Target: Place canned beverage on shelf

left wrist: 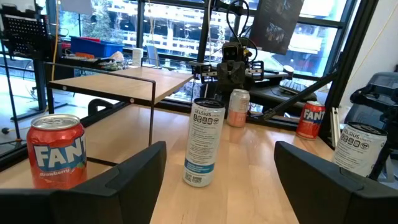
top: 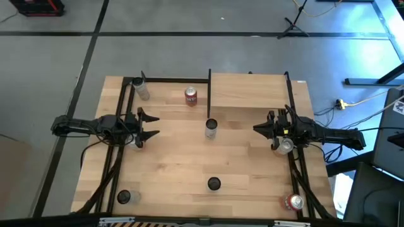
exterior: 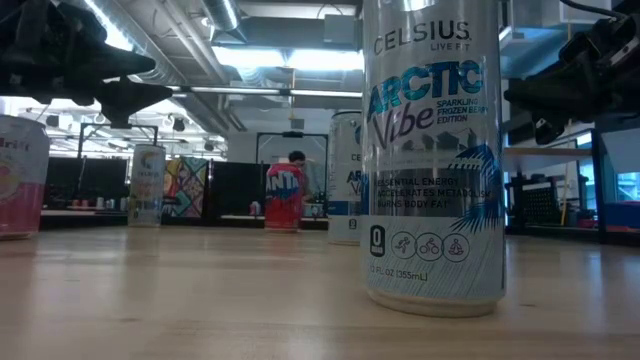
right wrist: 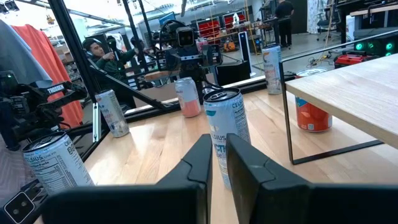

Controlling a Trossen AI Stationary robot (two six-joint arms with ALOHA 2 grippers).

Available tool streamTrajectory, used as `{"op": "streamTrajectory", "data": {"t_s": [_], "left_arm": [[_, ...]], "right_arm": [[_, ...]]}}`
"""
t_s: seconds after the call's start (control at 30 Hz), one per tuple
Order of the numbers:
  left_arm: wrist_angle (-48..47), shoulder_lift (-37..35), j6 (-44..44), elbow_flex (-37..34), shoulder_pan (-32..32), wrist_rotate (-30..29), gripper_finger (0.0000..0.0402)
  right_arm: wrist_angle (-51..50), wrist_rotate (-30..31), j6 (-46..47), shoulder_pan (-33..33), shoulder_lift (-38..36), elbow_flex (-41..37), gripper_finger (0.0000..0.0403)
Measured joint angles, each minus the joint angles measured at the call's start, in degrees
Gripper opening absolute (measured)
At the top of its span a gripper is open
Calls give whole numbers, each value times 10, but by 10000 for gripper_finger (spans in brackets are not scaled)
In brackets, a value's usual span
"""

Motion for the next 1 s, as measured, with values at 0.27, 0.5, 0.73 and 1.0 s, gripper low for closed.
{"op": "streamTrajectory", "data": {"t_s": [0.27,0.5,0.73,1.0], "left_arm": [[5,0,0,0,0,-52,292],[14,0,-9,0,0,-113,292],[82,0,-34,0,1,-112,292],[196,0,-66,0,1,-99,292]], "right_arm": [[60,-9,106,0,0,0,37],[171,81,211,0,0,0,37],[168,185,224,0,47,30,37],[168,196,194,0,222,108,37]]}}
